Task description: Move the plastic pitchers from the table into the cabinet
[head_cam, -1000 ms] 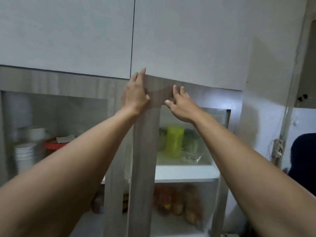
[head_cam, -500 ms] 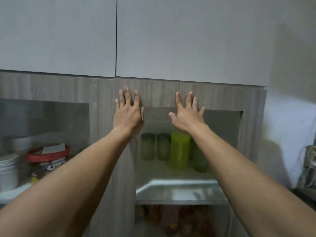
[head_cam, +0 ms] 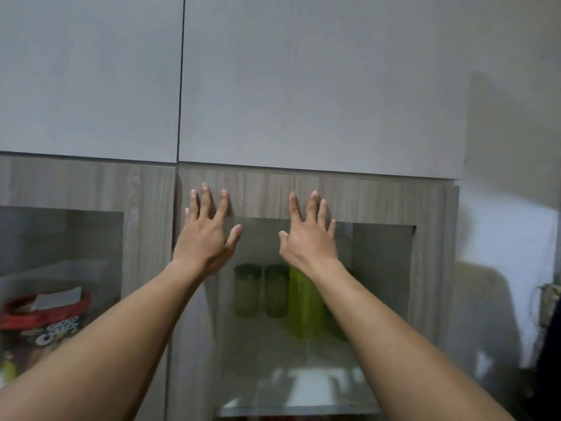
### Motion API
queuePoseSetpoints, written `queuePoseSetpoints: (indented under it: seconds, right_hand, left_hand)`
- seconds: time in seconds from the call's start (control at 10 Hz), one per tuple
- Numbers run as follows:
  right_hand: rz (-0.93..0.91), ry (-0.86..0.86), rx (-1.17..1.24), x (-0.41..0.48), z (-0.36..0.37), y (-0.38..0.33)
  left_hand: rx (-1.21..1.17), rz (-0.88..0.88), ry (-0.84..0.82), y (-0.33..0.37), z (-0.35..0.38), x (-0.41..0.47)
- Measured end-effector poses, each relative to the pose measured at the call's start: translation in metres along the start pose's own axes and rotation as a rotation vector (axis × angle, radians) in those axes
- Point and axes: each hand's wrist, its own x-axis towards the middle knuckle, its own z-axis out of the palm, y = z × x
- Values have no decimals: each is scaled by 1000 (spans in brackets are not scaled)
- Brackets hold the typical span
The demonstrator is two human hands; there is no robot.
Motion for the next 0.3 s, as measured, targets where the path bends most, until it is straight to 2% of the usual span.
queuePoseSetpoints:
  seconds: [0.1,0.2,0.3]
  right_hand:
    - [-13,-34,-1,0,-13,4]
    - [21,-110,118,-2,-29,4]
    - [88,-104,406,-12,-56,-5]
  left_hand:
    - [-15,-9,2,4,-4,0]
    - [-67,-34,-16,6,-14,1]
    - [-99,-39,-78,10,-35,4]
